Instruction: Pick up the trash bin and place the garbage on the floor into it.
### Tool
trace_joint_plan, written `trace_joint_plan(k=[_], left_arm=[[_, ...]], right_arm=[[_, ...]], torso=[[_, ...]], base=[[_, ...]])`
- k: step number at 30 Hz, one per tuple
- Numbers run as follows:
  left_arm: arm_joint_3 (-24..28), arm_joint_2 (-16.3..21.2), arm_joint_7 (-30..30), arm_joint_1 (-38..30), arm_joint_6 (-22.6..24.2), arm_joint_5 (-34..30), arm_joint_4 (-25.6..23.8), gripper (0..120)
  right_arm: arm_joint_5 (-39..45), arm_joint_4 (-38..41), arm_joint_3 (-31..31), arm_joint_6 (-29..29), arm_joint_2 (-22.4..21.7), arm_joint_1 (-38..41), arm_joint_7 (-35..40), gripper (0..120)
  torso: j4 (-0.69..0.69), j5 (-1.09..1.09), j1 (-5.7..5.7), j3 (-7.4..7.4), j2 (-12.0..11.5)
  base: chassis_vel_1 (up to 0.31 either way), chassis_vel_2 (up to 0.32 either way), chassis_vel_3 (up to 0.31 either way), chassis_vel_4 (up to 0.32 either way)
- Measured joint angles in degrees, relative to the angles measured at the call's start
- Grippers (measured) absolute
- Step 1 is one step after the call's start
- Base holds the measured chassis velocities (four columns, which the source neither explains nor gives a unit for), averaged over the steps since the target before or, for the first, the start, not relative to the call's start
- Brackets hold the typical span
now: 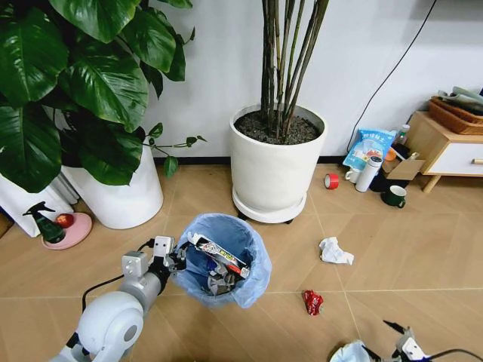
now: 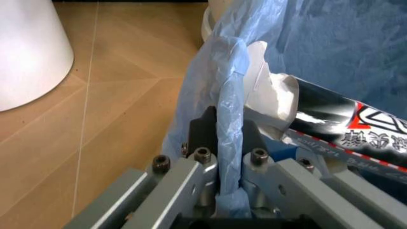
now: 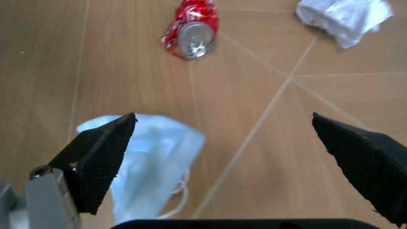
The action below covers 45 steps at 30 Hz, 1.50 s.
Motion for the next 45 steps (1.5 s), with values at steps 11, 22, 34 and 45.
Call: trace_joint_plan(k=[11,22,34,45], left_arm=[[0.0,1.3,0.0,-0.3,0.0,-0.9,0.0,0],[-0.1,2.2,0.2,-0.4,0.1,-1.6,0.0,0],[-0.3,2.3,0.3,-0.6,0.1,-1.8,-0.1,0],[-0.3,2.3,0.3,-0.5,0.1,-1.8,-0.4,0]], right_arm=[[-3.4,-5.2,-3.9,1.1,6.5,5.5,1.2,100],[-4.8,-9.5,-4.5,1.3,9.5,7.8,2.1,90],[-5.5,-12.7,-4.4,1.6,11.5,9.9,2.4,41],[-5.0,-13.2,-3.4,2.0,12.7,10.1,4.5,3]], torso=[[0.0,0.0,0.0,0.0,0.0],[0.0,0.0,0.0,0.0,0.0],[0.0,-0.01,0.0,0.0,0.0],[-0.01,0.02,0.0,0.0,0.0]], base=[[0.0,0.0,0.0,0.0],[0.0,0.0,0.0,0.0],[0.0,0.0,0.0,0.0],[0.0,0.0,0.0,0.0]])
